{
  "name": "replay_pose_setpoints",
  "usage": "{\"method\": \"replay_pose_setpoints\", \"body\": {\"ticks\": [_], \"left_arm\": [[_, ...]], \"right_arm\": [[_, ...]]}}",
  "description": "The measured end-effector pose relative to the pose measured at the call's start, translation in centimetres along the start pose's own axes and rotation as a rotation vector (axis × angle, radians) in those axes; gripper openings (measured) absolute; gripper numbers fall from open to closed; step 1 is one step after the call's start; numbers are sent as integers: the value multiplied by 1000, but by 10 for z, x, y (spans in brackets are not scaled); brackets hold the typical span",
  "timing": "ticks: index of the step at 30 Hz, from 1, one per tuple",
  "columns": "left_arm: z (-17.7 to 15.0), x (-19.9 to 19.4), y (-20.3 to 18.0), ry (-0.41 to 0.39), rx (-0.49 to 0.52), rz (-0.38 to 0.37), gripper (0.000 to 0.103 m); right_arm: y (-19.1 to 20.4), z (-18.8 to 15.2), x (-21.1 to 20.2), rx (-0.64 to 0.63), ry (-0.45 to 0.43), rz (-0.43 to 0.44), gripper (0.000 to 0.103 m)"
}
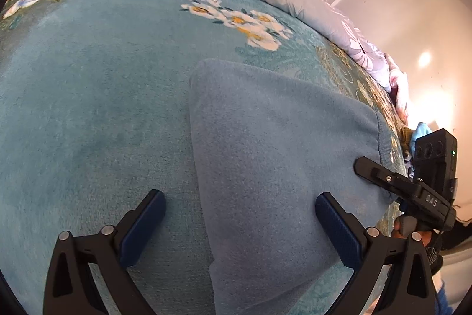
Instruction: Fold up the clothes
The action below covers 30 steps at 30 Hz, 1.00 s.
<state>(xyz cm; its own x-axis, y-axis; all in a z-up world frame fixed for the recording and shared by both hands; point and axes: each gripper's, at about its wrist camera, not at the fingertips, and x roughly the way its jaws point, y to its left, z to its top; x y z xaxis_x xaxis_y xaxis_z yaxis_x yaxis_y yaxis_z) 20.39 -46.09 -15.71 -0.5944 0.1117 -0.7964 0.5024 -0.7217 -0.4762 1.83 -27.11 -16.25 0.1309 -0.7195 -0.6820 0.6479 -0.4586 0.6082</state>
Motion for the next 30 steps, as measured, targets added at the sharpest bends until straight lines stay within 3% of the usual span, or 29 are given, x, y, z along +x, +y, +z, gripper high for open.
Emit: {"method": "replay_pose_setpoints", "body": {"ticks": [6,8,10,12,20,25,30], "left_arm": [[-2,-1,-4,-30,-5,17,102],[-4,-5,-2,-42,-14,2,83],[-5,-5,2,-30,-55,-64,63],[-5,-4,4,-30,-87,-73,60],[-8,-20,-3,-71,-60,-68,29],[-11,-56,5,-113,-11,-81,28],[-11,-106,41,-168,5,-65,28]], "right_arm": [[-1,-1,-1,18,3,-14,47],[0,0,-1,27,6,-22,44],[1,1,-1,35,7,-29,42],[3,1,0,44,9,-45,40],[29,5,-8,45,-2,-105,33],[73,7,-14,-28,-4,-123,31],[135,9,7,-108,1,-94,31]]}}
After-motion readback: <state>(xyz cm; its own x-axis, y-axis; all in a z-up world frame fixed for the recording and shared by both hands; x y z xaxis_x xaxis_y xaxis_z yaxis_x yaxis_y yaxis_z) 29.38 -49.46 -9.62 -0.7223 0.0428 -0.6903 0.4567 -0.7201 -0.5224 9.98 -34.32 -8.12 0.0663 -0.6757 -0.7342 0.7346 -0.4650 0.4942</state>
